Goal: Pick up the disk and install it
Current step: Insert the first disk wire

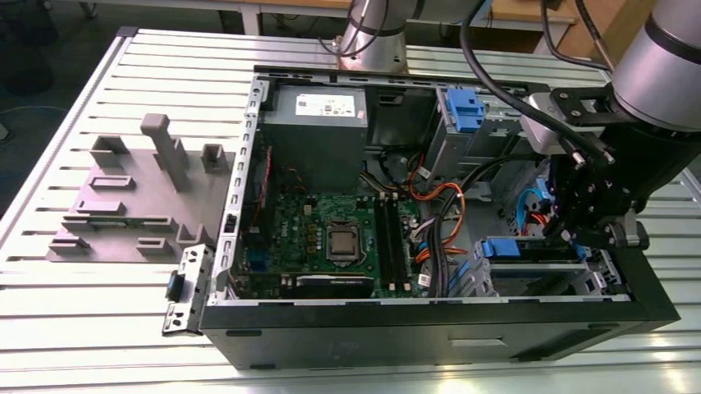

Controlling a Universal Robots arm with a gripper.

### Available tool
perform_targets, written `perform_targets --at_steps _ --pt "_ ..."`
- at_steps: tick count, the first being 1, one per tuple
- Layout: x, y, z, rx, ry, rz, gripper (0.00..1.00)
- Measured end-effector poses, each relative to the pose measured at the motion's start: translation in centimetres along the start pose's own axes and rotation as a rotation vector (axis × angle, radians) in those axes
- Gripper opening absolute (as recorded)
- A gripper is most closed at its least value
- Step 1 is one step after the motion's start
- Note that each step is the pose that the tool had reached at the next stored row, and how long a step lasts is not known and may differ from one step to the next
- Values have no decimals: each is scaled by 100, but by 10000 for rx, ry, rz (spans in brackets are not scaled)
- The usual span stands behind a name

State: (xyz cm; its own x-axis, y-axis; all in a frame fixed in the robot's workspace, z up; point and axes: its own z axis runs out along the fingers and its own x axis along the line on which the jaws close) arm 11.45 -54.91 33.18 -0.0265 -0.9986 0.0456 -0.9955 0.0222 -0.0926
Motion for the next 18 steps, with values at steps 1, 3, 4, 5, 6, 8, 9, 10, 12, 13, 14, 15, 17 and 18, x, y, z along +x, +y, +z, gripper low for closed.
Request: perform_targets --at_steps 1,3,4,5,6,8,9,10,12,13,14,15,17,18 --pt "0 0 5 0 -1 5 16" --pt "0 2 18 -1 -1 13 16" --pt "-1 2 25 -1 -1 17 16" --pt "-1 3 32 -2 -1 21 16" --pt "-1 4 37 -2 1 24 16" --pt "-1 4 39 -2 2 27 16" --pt "-1 4 39 -2 2 27 16" --pt "-2 4 40 -2 0 27 16" --pt "-2 4 41 -2 -1 27 16" --pt "-2 4 41 -2 -2 28 16" --pt "-2 5 43 -3 -7 28 18" --pt "-2 4 41 -2 -7 28 18" --pt "-1 2 19 -2 -2 27 24" --pt "0 1 4 -2 -2 27 24"
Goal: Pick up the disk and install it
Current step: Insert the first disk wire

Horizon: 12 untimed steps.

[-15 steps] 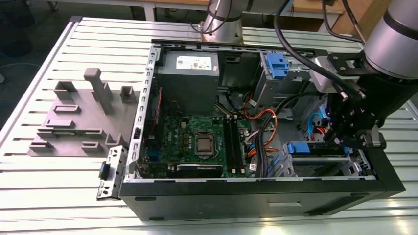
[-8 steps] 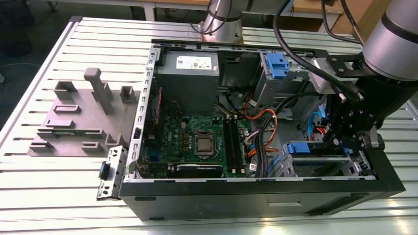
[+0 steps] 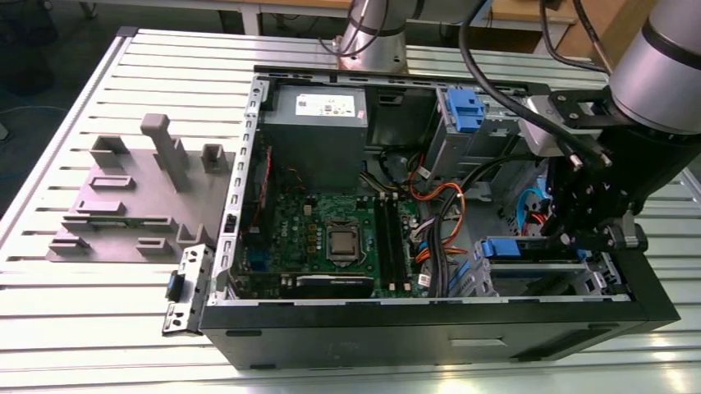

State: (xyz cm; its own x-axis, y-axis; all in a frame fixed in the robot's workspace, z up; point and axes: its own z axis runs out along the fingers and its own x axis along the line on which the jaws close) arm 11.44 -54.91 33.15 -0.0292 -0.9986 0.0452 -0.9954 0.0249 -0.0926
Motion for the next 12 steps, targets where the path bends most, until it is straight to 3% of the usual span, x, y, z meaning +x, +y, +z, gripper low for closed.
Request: perform_targets --at_steps 4,7,9,12 --pt "2 -6 -58 -4 0 0 24" --pt "1 -6 -57 -5 -4 0 22" --pt "1 -6 -58 -6 -2 0 11" --pt "1 -6 -59 -5 -2 0 11"
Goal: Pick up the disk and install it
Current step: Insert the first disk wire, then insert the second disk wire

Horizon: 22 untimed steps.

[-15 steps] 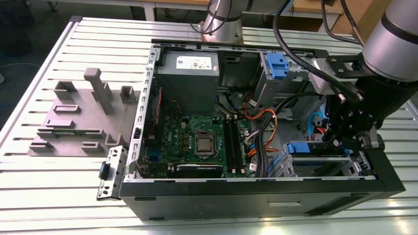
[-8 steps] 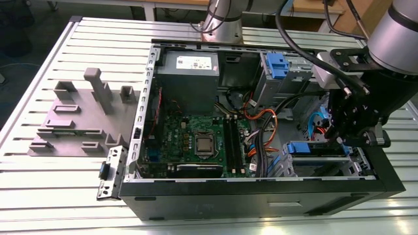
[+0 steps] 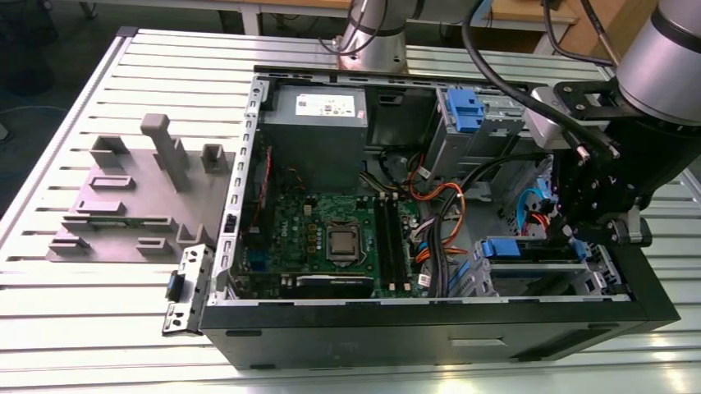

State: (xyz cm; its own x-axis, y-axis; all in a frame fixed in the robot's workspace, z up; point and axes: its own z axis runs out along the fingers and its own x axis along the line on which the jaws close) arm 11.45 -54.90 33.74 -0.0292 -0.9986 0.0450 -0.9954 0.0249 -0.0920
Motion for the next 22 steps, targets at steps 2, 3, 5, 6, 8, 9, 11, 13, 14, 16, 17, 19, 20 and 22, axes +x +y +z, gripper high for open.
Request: perform_targets --at_steps 2,3,5,6,8,9,11,13,14,16,17,19,20,22 --pt "0 0 0 0 0 0 11" --pt "0 0 0 0 -5 1 11" --pt "0 0 0 0 -10 1 11" --pt "0 0 0 -1 -10 1 11" --pt "0 0 0 -1 -10 1 11" --pt "0 0 0 -1 -10 1 11" --pt "0 0 0 0 -11 1 11" --pt "0 0 0 0 -10 1 11" --pt "0 0 0 -3 -11 1 11" --pt "0 -1 1 -52 -11 -2 11" --pt "0 0 0 -118 -8 -5 11" --pt "0 0 -2 -242 -4 -11 11" --pt "0 0 -4 -280 -3 -13 11" --pt "1 -1 -19 -300 -3 -12 11"
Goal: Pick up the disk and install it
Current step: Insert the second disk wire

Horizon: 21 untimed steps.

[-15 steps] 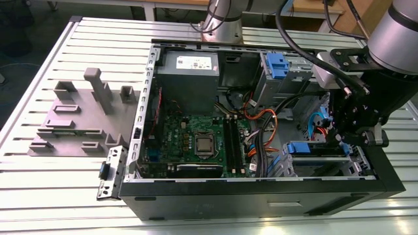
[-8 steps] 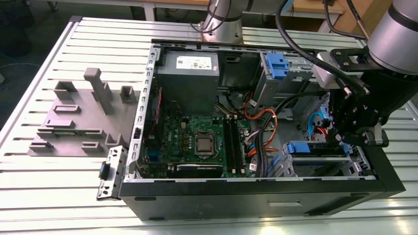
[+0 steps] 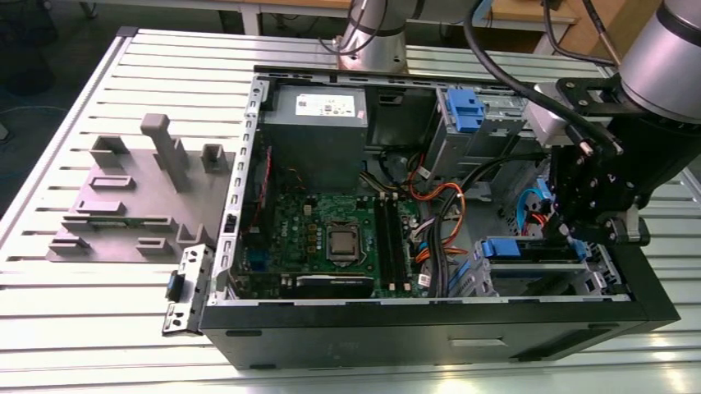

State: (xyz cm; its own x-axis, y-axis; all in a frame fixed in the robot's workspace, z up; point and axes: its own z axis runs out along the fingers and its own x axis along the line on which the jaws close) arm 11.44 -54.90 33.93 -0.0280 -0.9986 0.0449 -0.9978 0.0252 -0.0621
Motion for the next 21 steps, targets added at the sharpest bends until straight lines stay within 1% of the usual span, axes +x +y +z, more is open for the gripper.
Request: perform_targets --at_steps 3,7,10,15,19,21 --pt "1 -4 -57 -14 -1 -2 11" --pt "-3 -10 -154 -29 0 -3 11" --pt "-8 -14 -212 -55 0 -4 11" --pt "-41 -16 -274 -116 0 -7 11" --pt "-103 -17 -311 -184 3 -10 11" --pt "-131 -17 -327 -230 5 -12 11"
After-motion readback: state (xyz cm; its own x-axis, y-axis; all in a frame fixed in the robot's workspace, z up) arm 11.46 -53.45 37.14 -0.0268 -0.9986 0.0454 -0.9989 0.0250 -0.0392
